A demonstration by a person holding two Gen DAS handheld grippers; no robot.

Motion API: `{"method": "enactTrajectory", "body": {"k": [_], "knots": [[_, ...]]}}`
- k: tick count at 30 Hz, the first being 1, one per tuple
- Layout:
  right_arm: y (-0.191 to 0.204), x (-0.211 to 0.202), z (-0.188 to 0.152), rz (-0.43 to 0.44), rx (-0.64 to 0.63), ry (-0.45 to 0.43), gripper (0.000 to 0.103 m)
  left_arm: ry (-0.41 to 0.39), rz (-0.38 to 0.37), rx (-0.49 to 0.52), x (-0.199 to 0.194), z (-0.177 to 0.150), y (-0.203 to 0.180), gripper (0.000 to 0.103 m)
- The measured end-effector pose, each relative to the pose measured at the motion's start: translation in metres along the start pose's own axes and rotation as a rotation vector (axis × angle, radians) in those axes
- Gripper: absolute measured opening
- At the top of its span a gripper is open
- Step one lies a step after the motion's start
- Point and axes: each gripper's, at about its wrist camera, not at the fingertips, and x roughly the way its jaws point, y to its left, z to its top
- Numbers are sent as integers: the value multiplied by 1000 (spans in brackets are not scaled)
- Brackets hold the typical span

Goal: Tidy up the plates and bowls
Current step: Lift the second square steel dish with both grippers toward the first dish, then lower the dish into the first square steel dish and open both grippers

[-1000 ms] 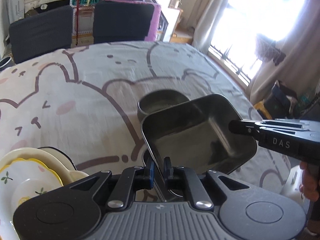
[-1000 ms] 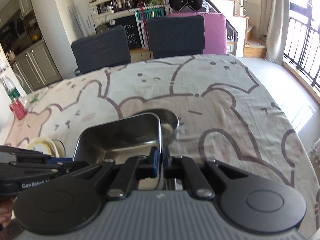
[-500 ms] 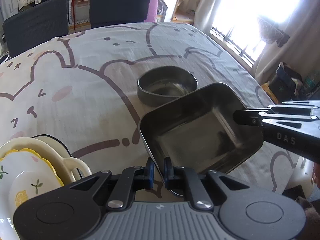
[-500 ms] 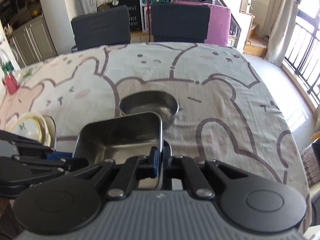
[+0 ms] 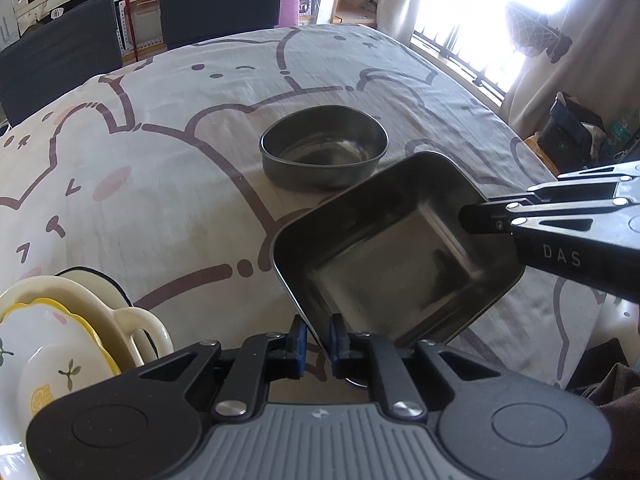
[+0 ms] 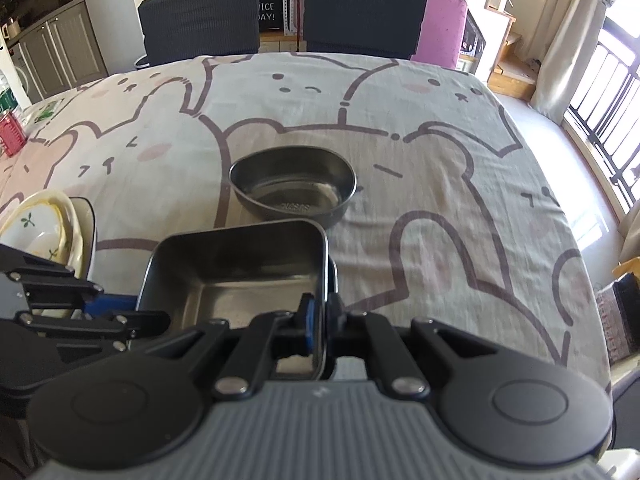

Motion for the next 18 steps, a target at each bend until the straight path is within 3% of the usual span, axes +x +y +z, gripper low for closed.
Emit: {"method": "enactTrajectory", "body": {"k": [8,18], "knots": [[2,10,-2,-28,-37,56,6,0,-7,18,0,-1,0,14],[-12,30,-7,-15,12,132,8,11,-31,26,1,-1,1,16]]}}
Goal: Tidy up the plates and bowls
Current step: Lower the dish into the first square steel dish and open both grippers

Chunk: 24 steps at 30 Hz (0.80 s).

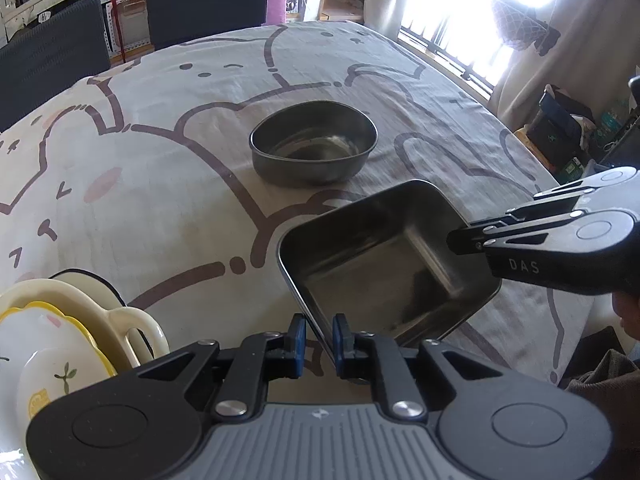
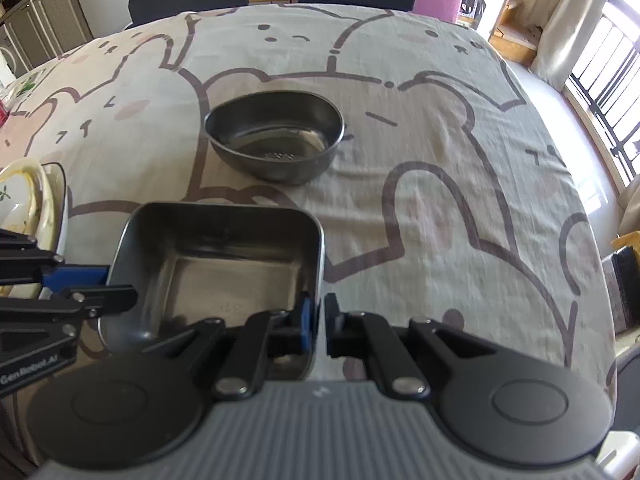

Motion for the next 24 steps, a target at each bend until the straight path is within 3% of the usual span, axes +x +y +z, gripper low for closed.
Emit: {"method": "enactTrajectory", "body": {"k": [24], "knots": [[-34,25,0,104,125,-12,16,5,-38,-21,4,2,0,17]]}}
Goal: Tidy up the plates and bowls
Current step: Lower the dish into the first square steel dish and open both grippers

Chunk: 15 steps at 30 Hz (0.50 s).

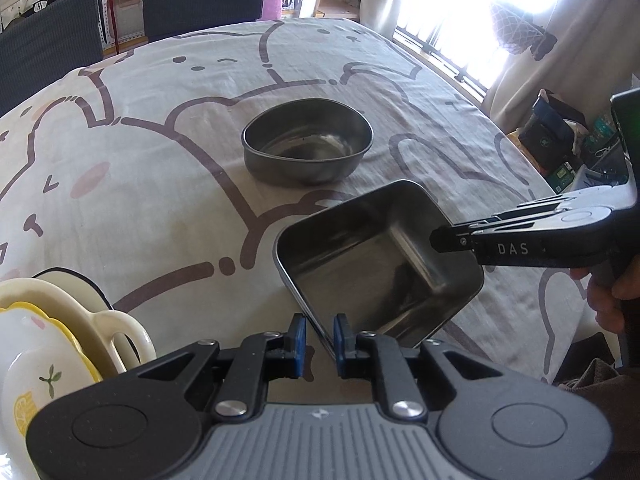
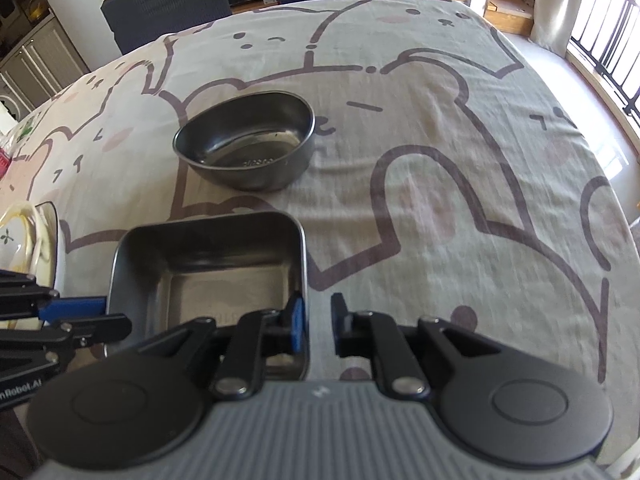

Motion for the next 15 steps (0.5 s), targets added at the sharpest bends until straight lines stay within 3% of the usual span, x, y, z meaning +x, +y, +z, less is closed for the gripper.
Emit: {"method": "enactTrajectory", "body": {"k": [11,15], "knots": [[12,-1,-4,-27,-58,8,16,0,4,-61,0,2,9,19],[12,-2,-4,-21,-55,4,30,1,6,-66,0,2,10,22]]}}
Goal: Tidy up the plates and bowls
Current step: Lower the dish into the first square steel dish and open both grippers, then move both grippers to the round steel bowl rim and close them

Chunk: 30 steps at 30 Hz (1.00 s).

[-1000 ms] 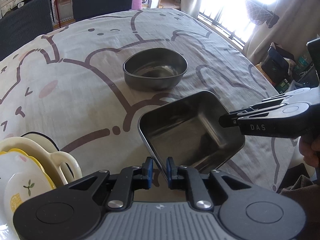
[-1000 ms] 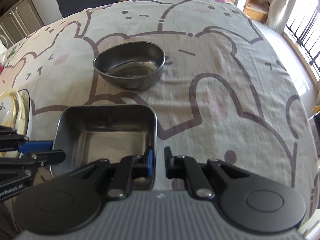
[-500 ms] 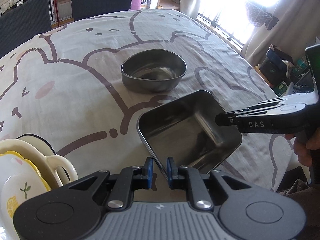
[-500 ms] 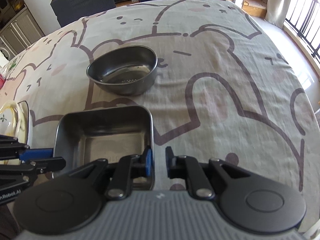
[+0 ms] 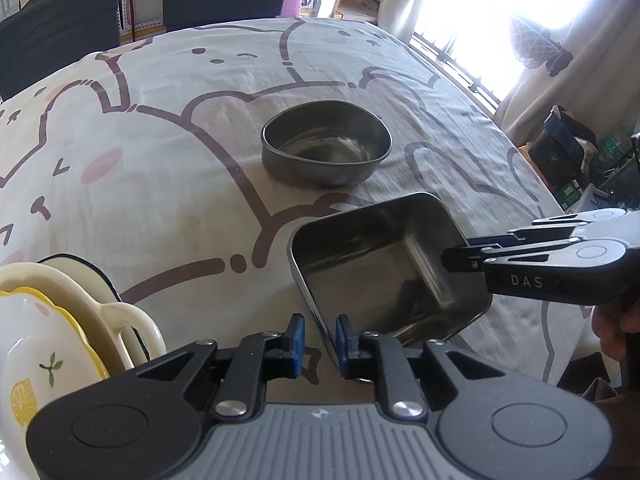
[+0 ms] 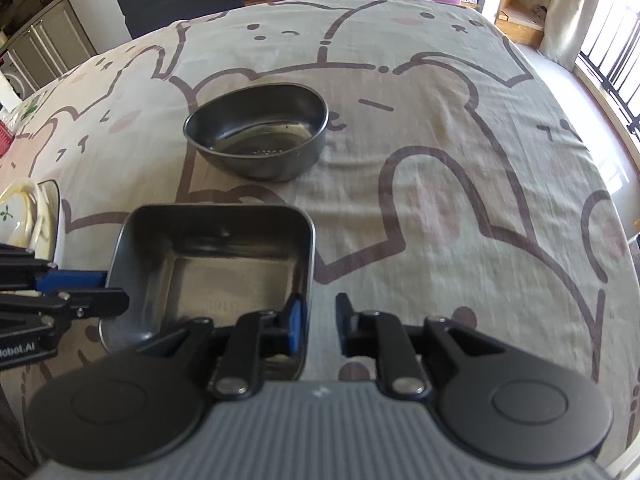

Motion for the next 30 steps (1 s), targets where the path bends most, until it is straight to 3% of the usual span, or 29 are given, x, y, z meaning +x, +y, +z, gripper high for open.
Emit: {"method": "enactTrajectory", "body": {"k": [4,7,14,21,24,30], "knots": [[2,-5,-2,17,-13,-14,50,-8,8,-5,-2,1,1,30],[4,-9,-3,23,-24,-18,53,-19,5,-11,-4,2,3,42],[4,-23,-6,16,-25,-52,77,-47,-1,-14,-13,3,2,58],[3,-46,-8,-42,-24,-145,98,-134,28,12,-39,4,0,82],[2,-58,-8,-60,-2,-218,103,-201,7,-20,-55,7,8,102],[-7,-66,6,-63,114,-323,103,-282,20,-114,-62,24,26,103]]}}
